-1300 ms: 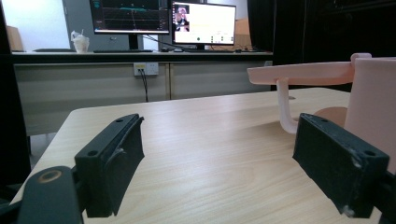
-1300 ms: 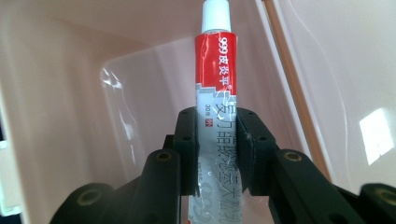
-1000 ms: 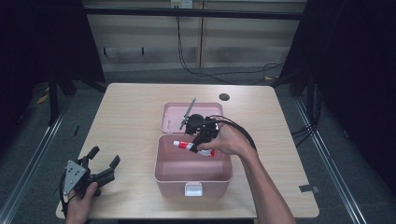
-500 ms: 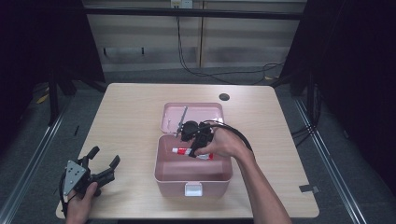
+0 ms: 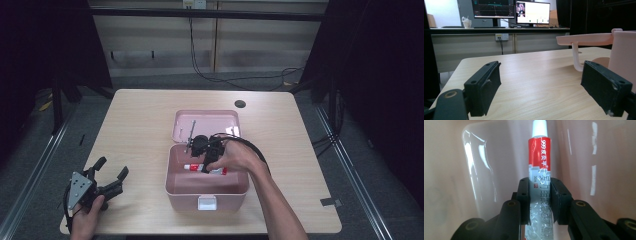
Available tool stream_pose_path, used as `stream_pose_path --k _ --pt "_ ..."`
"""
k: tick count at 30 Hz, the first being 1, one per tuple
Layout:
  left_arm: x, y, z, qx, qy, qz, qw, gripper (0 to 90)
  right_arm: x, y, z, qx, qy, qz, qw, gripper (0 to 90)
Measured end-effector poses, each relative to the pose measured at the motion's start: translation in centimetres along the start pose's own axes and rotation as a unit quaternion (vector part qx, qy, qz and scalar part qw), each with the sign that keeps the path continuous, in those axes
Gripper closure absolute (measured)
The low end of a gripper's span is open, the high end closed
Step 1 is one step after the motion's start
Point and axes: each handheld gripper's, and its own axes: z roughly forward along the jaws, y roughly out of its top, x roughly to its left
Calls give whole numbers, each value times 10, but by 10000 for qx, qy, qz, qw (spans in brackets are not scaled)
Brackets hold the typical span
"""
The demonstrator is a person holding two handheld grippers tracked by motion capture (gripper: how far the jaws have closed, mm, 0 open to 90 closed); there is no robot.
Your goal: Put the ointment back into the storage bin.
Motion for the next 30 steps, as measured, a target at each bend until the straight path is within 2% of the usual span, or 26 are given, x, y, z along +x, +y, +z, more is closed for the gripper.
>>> stream_pose_path --k 5,16,19,30 --pt "0 0 0 -12 4 -16 10000 158 0 4 7 142 -19 -44 9999 715" --pt "0 0 0 -11 1 -14 10000 158 -2 6 17 260 -21 -181 9995 715" --pt "0 0 0 -8 -2 -10 10000 158 0 8 21 289 40 -240 9993 715" --pt "0 0 0 -13 -7 -1 10000 158 2 14 34 517 -69 -337 9981 714"
